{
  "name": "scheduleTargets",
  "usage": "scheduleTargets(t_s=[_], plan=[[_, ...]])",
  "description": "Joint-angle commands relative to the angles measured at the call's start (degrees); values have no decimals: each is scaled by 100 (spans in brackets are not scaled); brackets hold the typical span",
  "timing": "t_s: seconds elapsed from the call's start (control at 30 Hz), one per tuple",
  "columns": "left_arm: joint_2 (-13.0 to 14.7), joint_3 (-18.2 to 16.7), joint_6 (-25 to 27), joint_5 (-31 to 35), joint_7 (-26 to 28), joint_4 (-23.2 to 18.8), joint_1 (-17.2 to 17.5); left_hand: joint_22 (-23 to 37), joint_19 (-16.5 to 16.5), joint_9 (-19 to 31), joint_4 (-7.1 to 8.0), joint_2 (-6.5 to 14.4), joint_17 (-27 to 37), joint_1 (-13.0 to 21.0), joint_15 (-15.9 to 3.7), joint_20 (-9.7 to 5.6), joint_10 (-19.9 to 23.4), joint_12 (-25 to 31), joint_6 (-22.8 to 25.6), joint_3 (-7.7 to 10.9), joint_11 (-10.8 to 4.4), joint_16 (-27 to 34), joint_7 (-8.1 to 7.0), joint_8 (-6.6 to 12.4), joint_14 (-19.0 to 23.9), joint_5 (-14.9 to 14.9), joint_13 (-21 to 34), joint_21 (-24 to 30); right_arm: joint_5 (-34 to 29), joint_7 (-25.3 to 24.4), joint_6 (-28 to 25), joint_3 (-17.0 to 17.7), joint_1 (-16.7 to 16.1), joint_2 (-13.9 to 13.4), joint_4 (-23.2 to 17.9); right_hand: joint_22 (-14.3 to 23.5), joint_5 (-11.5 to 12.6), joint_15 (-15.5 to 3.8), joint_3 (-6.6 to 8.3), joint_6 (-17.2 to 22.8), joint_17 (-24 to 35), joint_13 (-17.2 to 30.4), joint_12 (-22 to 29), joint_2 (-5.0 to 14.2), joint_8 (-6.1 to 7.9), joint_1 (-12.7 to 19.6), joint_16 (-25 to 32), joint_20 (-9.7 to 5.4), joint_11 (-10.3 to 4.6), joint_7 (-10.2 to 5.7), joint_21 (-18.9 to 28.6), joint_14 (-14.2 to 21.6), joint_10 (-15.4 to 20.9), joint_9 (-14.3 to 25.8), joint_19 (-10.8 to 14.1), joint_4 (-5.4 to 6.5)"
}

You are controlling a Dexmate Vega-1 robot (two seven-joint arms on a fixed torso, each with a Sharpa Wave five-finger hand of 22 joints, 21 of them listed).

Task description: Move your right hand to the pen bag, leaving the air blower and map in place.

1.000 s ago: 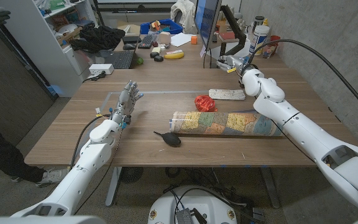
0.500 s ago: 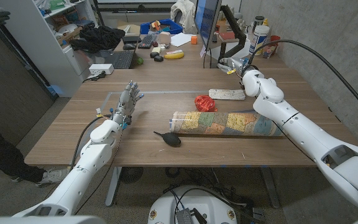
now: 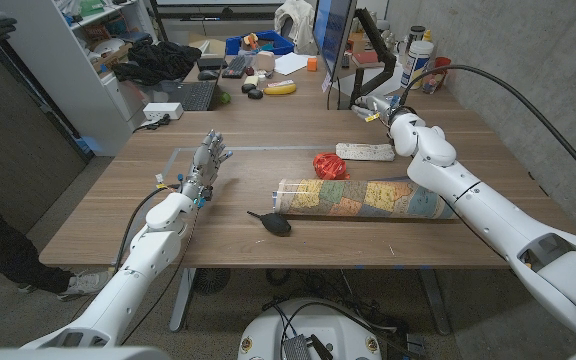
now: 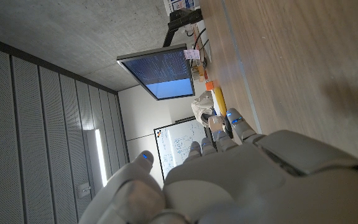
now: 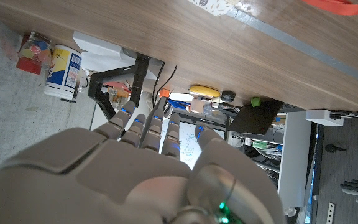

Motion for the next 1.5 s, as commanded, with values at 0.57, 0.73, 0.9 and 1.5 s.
scheduleTargets(t_s=[0.57,0.73,0.9,1.5], plan=[[11,0,10,-8,-26,6,4,10,-651,28,-15,620,12,40,-142,-282,-180,30,-222,-27,29,28,0,15,-391,36,10,-30,-278,333,-167,-169,93,18,98,10,0,-199,43,73,26,10,8,76,-35,104,21,-138,-17,-22,-12,82,91,25,41,10],[20,2,22,-2,-26,-3,9,10,-646,28,-15,620,12,39,-143,-281,-181,29,-221,-29,29,27,0,14,-392,36,10,-31,-301,368,-191,-180,98,24,108,10,0,-198,45,76,27,10,4,76,-38,109,19,-136,-16,-23,-16,81,92,26,43,13],[27,1,40,-14,-48,-2,7,10,-643,28,-15,620,12,39,-144,-277,-179,30,-223,-32,25,29,5,12,-385,37,10,-34,-319,410,-217,-199,112,36,137,10,-1,-204,48,80,28,10,-3,75,-44,117,20,-135,-27,-21,-20,88,92,26,48,17],[37,-1,61,-12,-98,88,-46,7,-631,28,-15,620,12,39,-147,-283,-168,32,-221,-37,33,32,5,11,-371,39,10,-40,-374,525,-248,-305,220,89,311,11,-3,-212,57,95,29,10,-13,75,-57,141,19,-135,-24,-20,-29,104,114,28,70,29]])
